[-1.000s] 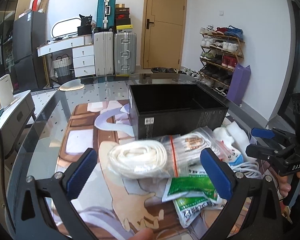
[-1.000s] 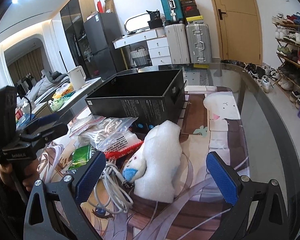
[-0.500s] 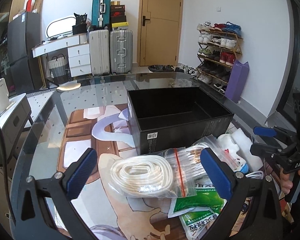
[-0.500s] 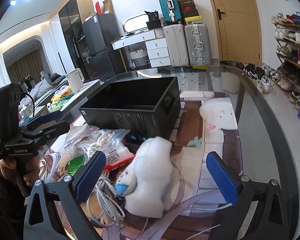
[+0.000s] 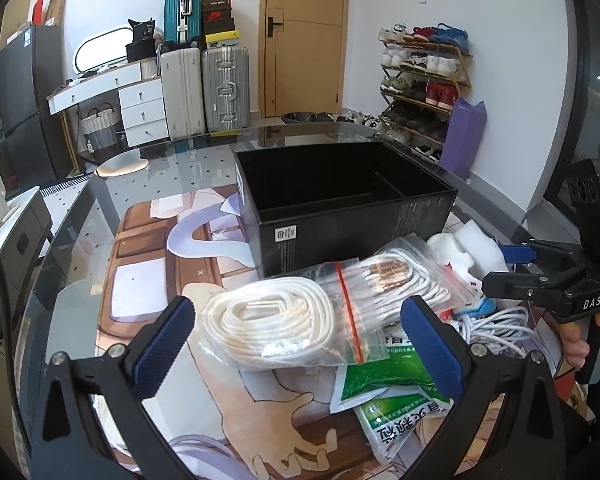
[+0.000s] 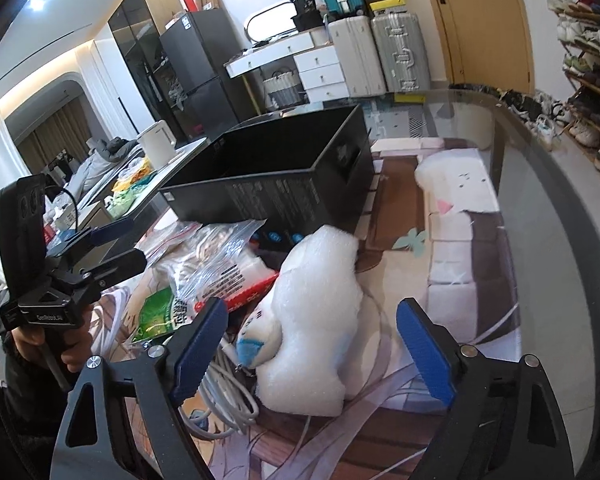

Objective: Organize soft objects
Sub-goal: 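Close the right tool on the white foam piece while the left tool approaches the bagged rope, then grasp the bagged white rope bundle with the left tool while the right tool lifts the foam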

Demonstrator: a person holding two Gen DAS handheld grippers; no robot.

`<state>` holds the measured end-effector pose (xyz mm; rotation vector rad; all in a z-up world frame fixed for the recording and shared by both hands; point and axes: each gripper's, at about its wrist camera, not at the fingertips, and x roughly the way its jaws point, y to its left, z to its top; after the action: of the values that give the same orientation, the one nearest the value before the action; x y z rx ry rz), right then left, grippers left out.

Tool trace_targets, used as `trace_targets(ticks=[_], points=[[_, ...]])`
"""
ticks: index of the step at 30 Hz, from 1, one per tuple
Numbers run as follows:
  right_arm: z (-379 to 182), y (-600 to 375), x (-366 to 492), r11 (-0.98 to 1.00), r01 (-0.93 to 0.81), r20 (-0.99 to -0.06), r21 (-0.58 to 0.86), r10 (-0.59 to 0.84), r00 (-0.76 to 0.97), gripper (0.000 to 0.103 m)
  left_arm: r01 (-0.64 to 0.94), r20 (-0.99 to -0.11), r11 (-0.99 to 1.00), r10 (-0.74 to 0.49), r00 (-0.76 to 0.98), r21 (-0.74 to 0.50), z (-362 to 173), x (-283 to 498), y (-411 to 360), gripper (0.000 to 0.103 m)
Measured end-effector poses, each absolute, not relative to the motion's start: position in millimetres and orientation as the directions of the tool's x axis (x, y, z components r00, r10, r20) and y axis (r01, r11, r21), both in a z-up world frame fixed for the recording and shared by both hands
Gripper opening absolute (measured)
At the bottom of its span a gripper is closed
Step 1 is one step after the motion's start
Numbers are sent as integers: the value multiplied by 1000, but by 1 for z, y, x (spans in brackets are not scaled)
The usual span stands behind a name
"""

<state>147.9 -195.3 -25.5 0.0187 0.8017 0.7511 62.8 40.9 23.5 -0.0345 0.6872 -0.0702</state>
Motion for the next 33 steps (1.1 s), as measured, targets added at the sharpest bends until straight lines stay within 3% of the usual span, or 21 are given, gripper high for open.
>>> trace_targets(ticks=[3,12,33], points=[[-27,-195,148,720,-613,-634,326,647,423,80,51,-642,997,-75,763,-56,23,63,44,103],[-24,-194,142,705,-627,-618,332,665,420,40,39,-663,995,-90,743,-92,19,67,57,103],[-8,-197,131,694,-649,-572,312,682,455,39,1,-715,968,-185,674,-250,-1,87,72,100]])
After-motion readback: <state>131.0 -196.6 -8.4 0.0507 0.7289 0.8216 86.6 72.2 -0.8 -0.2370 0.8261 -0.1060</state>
